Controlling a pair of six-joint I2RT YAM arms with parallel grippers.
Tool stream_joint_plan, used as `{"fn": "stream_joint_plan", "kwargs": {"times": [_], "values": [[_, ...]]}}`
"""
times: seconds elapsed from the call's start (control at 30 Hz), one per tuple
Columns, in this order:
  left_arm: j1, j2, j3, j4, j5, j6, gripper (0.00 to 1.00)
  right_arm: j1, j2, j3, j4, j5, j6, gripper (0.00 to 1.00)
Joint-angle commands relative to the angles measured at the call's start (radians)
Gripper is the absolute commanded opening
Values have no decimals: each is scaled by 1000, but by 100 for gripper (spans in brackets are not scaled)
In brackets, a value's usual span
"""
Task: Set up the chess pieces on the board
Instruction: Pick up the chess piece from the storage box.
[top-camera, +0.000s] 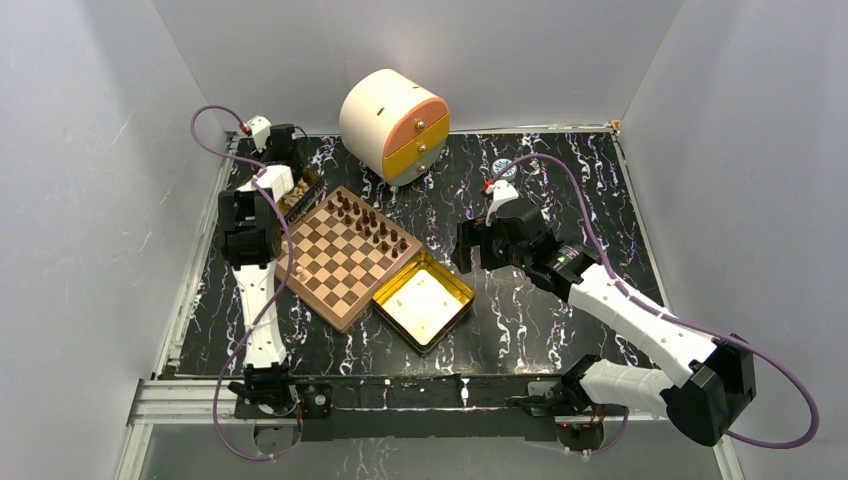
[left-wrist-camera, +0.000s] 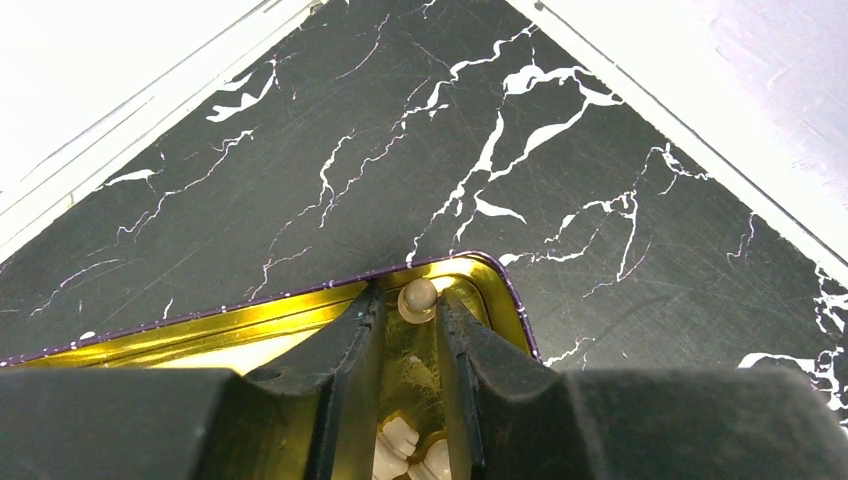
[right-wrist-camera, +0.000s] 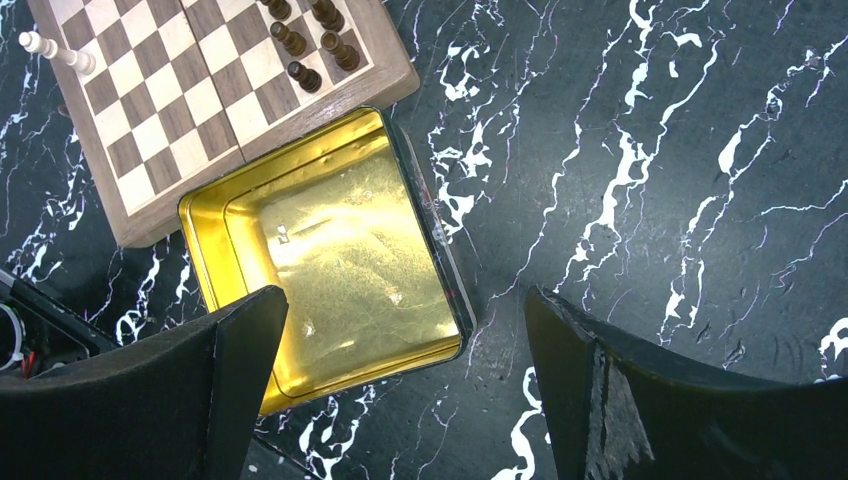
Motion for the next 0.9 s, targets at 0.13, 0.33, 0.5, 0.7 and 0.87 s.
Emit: {"fn": "stream_joint_plan", "kwargs": {"times": [0.13,0.33,0.5,0.7,0.87], "values": [[8,36,41,45,-66,21,23,1,16,-2,52,6,-23,99],[10,46,38,61,-60,27,15,-3,26,-3,54,3,-27,99],[10,35,34,66,-39,42,5,-4,37,-7,64,-4,-24,99],[10,2,4,68,-6,46,0,-5,44,-7,72,-11,-24,99],[8,-64,-58,80,12,37,0,-5,41,-12,81,-17,-20,99]]}}
